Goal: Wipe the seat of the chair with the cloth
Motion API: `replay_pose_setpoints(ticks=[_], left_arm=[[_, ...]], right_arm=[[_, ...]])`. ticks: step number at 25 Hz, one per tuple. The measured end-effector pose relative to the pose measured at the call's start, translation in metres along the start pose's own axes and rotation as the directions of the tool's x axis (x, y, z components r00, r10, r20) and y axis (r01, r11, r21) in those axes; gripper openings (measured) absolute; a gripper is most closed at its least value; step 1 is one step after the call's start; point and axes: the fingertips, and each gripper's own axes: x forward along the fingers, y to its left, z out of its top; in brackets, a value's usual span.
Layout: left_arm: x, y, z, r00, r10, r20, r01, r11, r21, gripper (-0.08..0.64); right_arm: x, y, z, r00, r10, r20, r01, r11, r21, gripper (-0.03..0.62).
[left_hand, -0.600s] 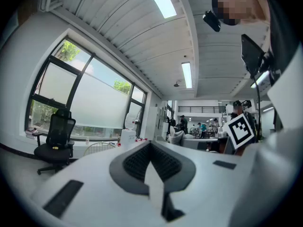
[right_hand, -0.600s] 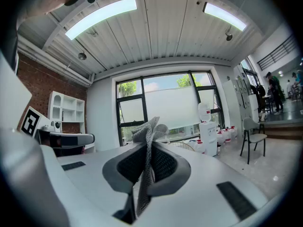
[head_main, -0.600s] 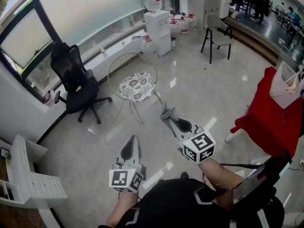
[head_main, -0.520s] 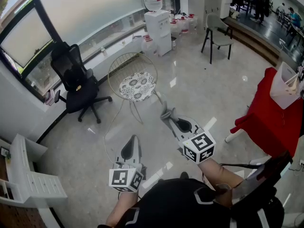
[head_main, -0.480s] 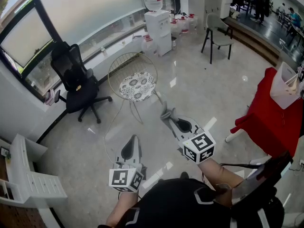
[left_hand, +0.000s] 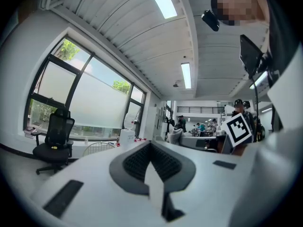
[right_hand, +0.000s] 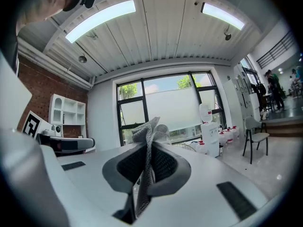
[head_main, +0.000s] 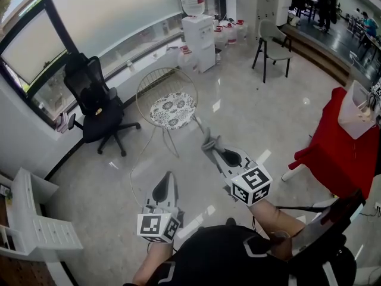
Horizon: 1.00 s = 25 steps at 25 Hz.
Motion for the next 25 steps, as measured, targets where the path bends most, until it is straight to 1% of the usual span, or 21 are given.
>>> replay_pose_setpoints(ticks=[8,17,21,25], left_arm=[[-0.008,0.015,0.001,1.000,-0.005,0.010,0.005,1.000,-0.019,0.008],[-0.012,0.031,-0.001,0.999,-0.042,0.018,0.042,0.999,-0.018,0.008],[-0.007,0.041,-0.008,0.999,-0.034,0.005,0.035,0.999,-0.035,0.008],[0.013,0.065,-0.010,1.000,-0.004,0.006,0.004,0.999,-0.053,0.008]], right_arm=[[0.012,0.013,0.002,1.000,0.005,-0.004,-0.005,1.000,-0.022,0.021],[0.025,0.032,0.004,1.000,0.002,0.015,-0.002,0.999,-0.045,0.021],[0.033,0.028,0.000,1.000,0.002,0.008,-0.001,0.999,-0.032,0.021],[0.063,0.013,0.004,0.999,0.019,0.026,-0.019,1.000,-0.023,0.021]])
